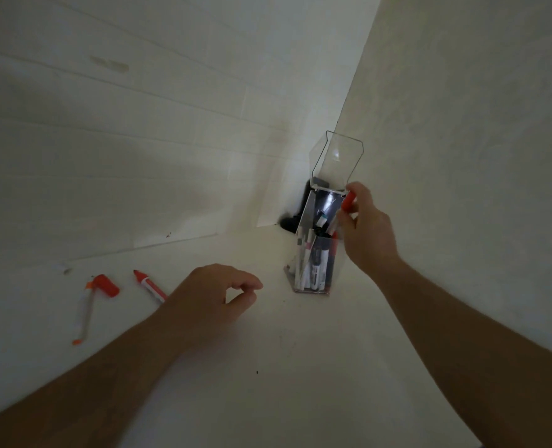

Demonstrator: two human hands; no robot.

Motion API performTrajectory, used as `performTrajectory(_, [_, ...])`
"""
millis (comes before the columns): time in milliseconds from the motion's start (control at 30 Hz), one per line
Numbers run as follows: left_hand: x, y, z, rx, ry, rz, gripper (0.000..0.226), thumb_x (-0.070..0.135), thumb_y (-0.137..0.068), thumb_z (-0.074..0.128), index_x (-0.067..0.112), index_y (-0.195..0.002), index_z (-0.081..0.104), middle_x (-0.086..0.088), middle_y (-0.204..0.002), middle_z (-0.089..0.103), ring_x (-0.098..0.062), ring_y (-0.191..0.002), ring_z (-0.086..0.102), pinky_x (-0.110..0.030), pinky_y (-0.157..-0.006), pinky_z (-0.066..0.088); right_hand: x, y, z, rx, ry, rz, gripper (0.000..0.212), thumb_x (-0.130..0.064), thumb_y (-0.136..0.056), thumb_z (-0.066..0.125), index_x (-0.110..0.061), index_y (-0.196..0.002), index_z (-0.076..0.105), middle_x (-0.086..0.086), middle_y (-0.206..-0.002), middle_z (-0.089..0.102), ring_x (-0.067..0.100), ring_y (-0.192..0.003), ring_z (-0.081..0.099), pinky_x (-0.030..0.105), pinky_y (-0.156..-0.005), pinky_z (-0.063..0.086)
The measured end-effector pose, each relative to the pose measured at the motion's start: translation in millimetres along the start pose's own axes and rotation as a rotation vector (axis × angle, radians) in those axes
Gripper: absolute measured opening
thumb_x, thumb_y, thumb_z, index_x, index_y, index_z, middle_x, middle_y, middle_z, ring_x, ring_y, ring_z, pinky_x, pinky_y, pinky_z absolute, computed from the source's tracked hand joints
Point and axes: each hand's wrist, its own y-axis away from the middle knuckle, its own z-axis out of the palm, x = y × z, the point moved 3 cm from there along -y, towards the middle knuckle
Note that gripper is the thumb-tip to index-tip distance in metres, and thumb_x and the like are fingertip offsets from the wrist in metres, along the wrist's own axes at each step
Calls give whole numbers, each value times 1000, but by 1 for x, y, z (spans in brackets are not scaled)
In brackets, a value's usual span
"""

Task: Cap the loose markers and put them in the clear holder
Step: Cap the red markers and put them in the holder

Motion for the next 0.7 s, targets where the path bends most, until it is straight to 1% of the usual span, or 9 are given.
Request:
performTrajectory(100, [-2, -1, 1, 4, 5, -3, 16, 36, -88, 68, 42, -103, 74, 25, -98, 71, 10, -93, 59, -2, -80, 33, 7, 2, 17, -174, 176, -12, 36, -32, -103, 49, -42, -138, 42, 11, -89, 68, 29, -75, 63, 45, -71, 59])
performTrajectory(233, [-2, 0, 1, -13, 4, -7, 16, 37, -89, 67, 42, -103, 74, 27, -98, 69, 11, -96, 58, -4, -84, 35, 13, 7, 19, -163, 290, 53, 34, -41, -108, 37, -42, -139, 49, 8, -93, 65, 30, -93, 56, 45, -83, 51])
performTrajectory(300, [-3, 0, 2, -19, -7, 7, 15, 38, -89, 66, 43, -102, 73, 28, -98, 69, 10, -97, 58, -5, -85, 36, 15, 10, 19, -206, 323, 80, 31, -39, -109, 33, -38, -120, 62, 4, -91, 62, 32, -102, 51, 42, -81, 44])
performTrajectory(367, [-4, 0, 2, -6, -18, 26, 15, 38, -89, 66, 43, -101, 73, 29, -98, 69, 8, -97, 59, -7, -85, 37, 14, 14, 20, -260, 315, 98, 35, -37, -108, 30, -31, -98, 63, 1, -90, 63, 33, -103, 49, 40, -76, 38])
performTrajectory(433, [-5, -1, 2, -2, -27, 31, 14, 39, -88, 65, 43, -99, 73, 30, -96, 69, 7, -96, 59, -7, -84, 36, 14, 16, 20, -226, 269, 94, 33, -38, -108, 32, -33, -109, 65, -2, -104, 65, 28, -104, 47, 40, -78, 37])
performTrajectory(500, [-6, -2, 1, 4, -52, 50, 18, 43, -87, 59, 40, -97, 74, 28, -94, 69, 7, -92, 59, -9, -84, 38, 6, 20, 19, -39, 240, 40, 32, -34, -105, 41, -32, -130, 62, -3, -119, 61, 24, -107, 45, 41, -83, 40])
performTrajectory(567, [-11, -3, -6, 22, -143, 104, 23, 42, -86, 55, 37, -94, 76, 24, -92, 72, 3, -87, 62, -18, -84, 44, -17, 29, 23, 121, 156, -64, 35, -26, -100, 49, -26, -132, 63, 0, -118, 61, 23, -106, 48, 41, -86, 44])
performTrajectory(633, [-26, -7, -25, 58, -287, 126, 20, 32, -85, 58, 34, -93, 77, 18, -92, 75, -11, -84, 67, -32, -81, 52, -51, 42, 42, 102, 1, -176, 36, -26, -95, 51, -25, -129, 65, -1, -111, 61, 19, -102, 52, 38, -86, 47])
performTrajectory(700, [-47, -8, -59, 106, -451, 23, 22, 23, -85, 61, 33, -96, 77, 10, -94, 77, -23, -82, 66, -36, -79, 52, -88, 58, 67, -71, -189, -153, 34, -28, -97, 55, -30, -130, 63, -7, -105, 58, 10, -93, 54, 30, -84, 46])
